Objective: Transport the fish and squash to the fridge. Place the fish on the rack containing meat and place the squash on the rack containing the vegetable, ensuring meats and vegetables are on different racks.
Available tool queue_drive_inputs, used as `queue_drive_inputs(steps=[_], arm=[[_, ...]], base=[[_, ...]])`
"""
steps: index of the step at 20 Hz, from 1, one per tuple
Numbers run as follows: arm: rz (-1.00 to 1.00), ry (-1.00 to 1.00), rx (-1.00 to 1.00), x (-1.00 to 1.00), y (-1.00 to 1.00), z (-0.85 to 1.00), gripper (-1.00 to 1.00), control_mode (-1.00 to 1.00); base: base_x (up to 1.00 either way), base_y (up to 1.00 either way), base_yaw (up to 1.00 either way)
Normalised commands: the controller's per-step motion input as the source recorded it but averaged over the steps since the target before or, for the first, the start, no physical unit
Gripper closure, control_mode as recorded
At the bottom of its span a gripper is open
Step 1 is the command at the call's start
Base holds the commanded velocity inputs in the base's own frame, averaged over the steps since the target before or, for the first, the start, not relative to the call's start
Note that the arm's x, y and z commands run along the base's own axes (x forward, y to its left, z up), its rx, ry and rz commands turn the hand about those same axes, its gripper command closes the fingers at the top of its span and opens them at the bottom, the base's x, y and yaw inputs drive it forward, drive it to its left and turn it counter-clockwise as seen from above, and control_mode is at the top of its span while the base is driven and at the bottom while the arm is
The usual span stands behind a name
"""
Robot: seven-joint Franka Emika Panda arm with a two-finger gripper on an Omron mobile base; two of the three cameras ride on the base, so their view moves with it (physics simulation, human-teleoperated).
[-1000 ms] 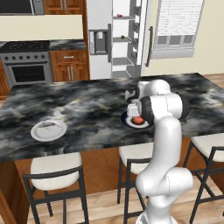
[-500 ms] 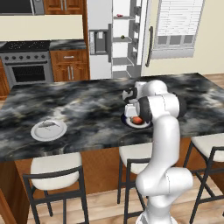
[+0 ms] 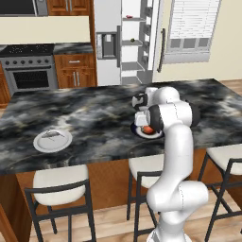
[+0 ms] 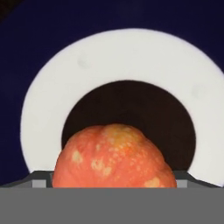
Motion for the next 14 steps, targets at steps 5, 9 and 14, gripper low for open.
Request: queue_drive_inputs(steps=[5, 9, 14], arm=[[0.00, 0.00, 0.00, -0.36, -0.05, -0.07, 1.00, -1.00], [-0.01, -0.03, 0.00, -0.34, 0.00, 0.20, 1.00, -1.00], [0.00, -0.08, 0.00, -0.81, 0.00, 0.64, 1.00, -1.00]], base=[[0.00, 0.00, 0.00], [0.00, 0.00, 0.00], [0.00, 0.00, 0.00]])
